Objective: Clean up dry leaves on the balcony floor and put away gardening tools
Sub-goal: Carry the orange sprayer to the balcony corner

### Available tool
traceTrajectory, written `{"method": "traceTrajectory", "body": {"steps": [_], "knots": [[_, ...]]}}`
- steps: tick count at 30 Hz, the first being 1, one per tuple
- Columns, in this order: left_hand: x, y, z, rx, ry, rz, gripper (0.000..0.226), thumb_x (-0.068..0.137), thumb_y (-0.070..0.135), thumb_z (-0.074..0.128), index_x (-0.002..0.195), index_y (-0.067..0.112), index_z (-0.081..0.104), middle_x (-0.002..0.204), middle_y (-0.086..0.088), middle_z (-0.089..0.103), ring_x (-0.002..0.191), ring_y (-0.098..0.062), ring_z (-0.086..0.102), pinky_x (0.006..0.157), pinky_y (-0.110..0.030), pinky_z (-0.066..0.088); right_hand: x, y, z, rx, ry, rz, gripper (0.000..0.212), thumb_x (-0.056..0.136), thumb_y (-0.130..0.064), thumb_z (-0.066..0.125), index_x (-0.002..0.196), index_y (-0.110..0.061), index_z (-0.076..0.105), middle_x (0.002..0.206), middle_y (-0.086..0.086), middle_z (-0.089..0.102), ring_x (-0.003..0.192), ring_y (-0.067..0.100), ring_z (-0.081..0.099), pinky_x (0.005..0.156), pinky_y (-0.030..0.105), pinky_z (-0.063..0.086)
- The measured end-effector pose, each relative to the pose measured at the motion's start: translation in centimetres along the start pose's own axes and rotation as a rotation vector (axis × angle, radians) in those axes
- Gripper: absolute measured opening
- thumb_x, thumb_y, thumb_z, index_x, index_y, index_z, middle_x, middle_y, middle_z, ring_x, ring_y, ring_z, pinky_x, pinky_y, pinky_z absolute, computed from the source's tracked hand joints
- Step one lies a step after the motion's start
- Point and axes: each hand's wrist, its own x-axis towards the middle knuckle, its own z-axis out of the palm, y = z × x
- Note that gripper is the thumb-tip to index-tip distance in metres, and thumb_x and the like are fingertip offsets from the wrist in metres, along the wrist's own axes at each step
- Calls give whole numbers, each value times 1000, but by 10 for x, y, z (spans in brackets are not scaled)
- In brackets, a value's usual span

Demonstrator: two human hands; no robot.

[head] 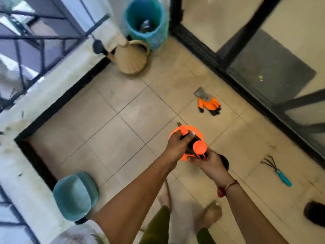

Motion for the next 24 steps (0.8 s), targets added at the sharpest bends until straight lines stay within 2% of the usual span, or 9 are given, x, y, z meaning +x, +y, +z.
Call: {"method": "traceTrajectory", "body": {"steps": [2, 5, 10, 13, 15, 17, 19, 22, 24], "knots": [[6, 7, -38, -35, 68, 16, 17, 95, 22, 54, 79, 22, 59, 82, 5, 62, 72, 0, 57, 62, -8, 44, 19, -28, 30, -63, -43, -39, 22, 75, -7, 74, 91, -19, 65, 93, 5, 70, 90, 21, 63, 86, 41, 49], [14, 16, -88, -97, 135, 25, 15, 96, 23, 53, 82, 19, 59, 83, 3, 62, 76, -6, 57, 68, -16, 44, 40, -63, 67, -184, -77, -79, 18, 76, -11, 72, 93, -10, 67, 95, 11, 70, 91, 27, 63, 82, 42, 49], [30, 26, -151, -186, 240, 28, 17, 94, 18, 56, 77, 19, 54, 77, 2, 59, 69, -3, 54, 62, -12, 42, 72, -114, 115, -302, -209, -130, 27, 71, -13, 65, 96, -4, 65, 93, 18, 67, 86, 35, 62, 72, 43, 49], [54, 24, -173, -189, 308, 28, 6, 92, 12, 59, 91, 6, 58, 84, -6, 60, 73, -8, 56, 59, -9, 44, 98, -129, 135, -358, -267, -104, 37, 59, -23, 56, 90, -3, 62, 89, 21, 64, 78, 33, 61, 65, 38, 48], [64, 24, -179, -197, 348, 21, 11, 92, 10, 58, 97, 0, 57, 84, -6, 60, 74, -7, 56, 57, -7, 44, 115, -127, 142, -380, -300, -123, 46, 51, -35, 50, 84, -4, 60, 88, 21, 61, 78, 32, 61, 66, 36, 48], [87, 31, -189, -272, 387, -4, 4, 92, 9, 57, 95, 6, 56, 85, -3, 60, 77, -6, 57, 61, -8, 45, 142, -146, 147, -455, -320, -136, 35, 57, -29, 52, 82, -5, 59, 91, 16, 57, 79, 25, 56, 67, 29, 44], [109, 41, -197, -357, 416, -38, 10, 92, 12, 58, 102, 10, 56, 97, -3, 62, 88, -9, 58, 70, -16, 46, 164, -168, 150, -525, -318, -164, 13, 70, -10, 58, 83, -10, 55, 90, 9, 49, 76, 17, 46, 61, 13, 35], [148, 51, -221, -398, 484, -55, 22, 91, 16, 60, 111, 11, 56, 108, 0, 61, 103, -15, 56, 84, -26, 43, 210, -191, 164, -569, -364, -218, 17, 77, 1, 59, 86, -13, 53, 87, 4, 44, 81, 22, 45, 58, 18, 31], [169, 58, -240, -403, 496, -29, 8, 91, 15, 60, 99, 14, 58, 99, 0, 63, 97, -15, 59, 84, -26, 46, 239, -203, 175, -613, -379, -271, 16, 78, -1, 60, 93, -7, 57, 92, 6, 46, 88, 26, 49, 63, 25, 29]]}}
